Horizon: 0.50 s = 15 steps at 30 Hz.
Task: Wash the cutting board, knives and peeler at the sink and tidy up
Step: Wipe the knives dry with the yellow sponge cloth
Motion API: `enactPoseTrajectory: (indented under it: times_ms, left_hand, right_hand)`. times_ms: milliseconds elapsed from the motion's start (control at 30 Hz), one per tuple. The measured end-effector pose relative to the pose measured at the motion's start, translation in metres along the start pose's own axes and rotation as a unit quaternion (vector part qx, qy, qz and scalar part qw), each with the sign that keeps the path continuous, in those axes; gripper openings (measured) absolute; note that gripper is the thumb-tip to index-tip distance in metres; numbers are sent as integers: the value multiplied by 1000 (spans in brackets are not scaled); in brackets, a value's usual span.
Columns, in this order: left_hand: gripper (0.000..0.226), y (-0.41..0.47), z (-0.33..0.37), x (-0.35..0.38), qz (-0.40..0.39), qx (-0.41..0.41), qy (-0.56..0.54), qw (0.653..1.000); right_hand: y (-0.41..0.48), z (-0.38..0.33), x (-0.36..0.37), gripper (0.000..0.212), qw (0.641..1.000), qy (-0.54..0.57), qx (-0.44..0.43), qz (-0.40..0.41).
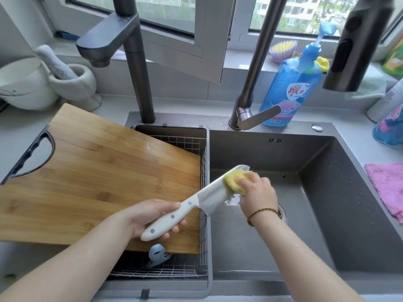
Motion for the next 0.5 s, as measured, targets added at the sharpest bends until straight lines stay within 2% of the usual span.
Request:
enactPoseTrajectory:
  times_ms: [67, 133, 200, 267, 367, 433, 500]
  left_hand:
    - [17, 0, 0, 0, 1, 0, 0, 1000]
    - [17, 0, -1, -1, 5, 0, 7, 1000]
    - [17, 0, -3, -2, 4, -1, 9, 1000]
    - [17, 0, -2, -2, 3, 5, 10, 1000]
    - [16, -2, 0, -1, 2, 9, 17, 1000]
    - [16, -2, 0, -1, -1, 8, 16, 1000]
    - [17, -2, 0, -2, -1, 6, 16, 1000]
  right_hand:
    - [-8, -23, -7, 48, 998, 55, -25, 8]
    - [-27, -65, -12, 39, 991, 54, -123, 4]
    - [-37, -75, -4, 48, 984, 52, -171, 4]
    - [-30, -63, -10, 50, 987, 65, -144, -16]
    - [-13, -29, -13, 47, 998, 38, -54, -17]
    - [-11, -21, 1, 51, 995, 28, -30, -93]
    - [-13, -26, 0, 51, 991, 46, -27, -120]
Point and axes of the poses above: each hand's wrist, its own y-axis towards the middle knuckle, its own x-axis out of the palm, z = x × y, the point moved 10 cm from there along y, towards the middle knuckle, and after that the axes turned 13 degrees about -y, right-handed, at the moved point
